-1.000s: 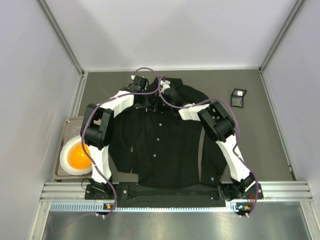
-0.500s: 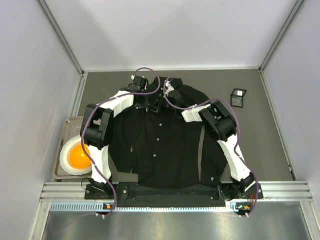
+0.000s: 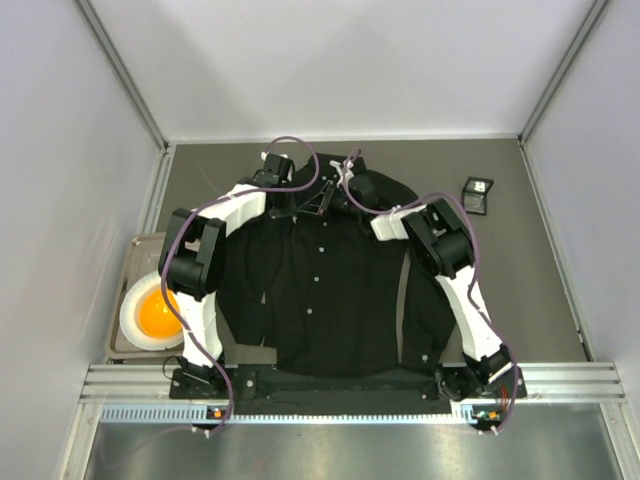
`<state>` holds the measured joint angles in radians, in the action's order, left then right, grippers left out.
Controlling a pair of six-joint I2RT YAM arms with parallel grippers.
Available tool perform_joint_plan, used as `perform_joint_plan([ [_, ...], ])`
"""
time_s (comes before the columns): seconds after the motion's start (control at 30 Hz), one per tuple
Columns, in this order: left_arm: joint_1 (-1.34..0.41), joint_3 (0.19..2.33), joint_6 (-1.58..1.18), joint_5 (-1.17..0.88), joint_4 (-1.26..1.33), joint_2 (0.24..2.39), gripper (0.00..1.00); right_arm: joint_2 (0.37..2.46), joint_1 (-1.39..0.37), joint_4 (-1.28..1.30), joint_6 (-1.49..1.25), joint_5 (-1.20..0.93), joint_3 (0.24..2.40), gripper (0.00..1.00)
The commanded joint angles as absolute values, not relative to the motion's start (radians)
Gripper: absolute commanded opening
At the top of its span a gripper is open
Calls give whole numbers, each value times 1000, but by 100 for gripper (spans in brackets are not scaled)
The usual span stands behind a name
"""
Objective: Remove the brooch from the garment
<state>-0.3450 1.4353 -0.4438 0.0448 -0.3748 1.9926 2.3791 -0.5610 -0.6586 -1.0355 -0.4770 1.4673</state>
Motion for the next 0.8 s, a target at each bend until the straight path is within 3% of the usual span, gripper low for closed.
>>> perform_joint_plan([
  [0.0, -350, 1397, -445, 8, -408, 1991, 0, 2439, -569, -723, -1089, -528, 1540, 12],
  [0.3, -348, 1396, -446, 5, -403, 1990, 0, 2470, -575, -719, -1088, -538, 1563, 5],
  [0.57, -347, 1394, -445, 5, -403, 1990, 0, 2468, -575, -763, -1112, -537, 1542, 8],
  [0.77, -348, 1394, -445, 5, -402, 1990, 0, 2483, -577, -764, -1118, -546, 1559, 0],
])
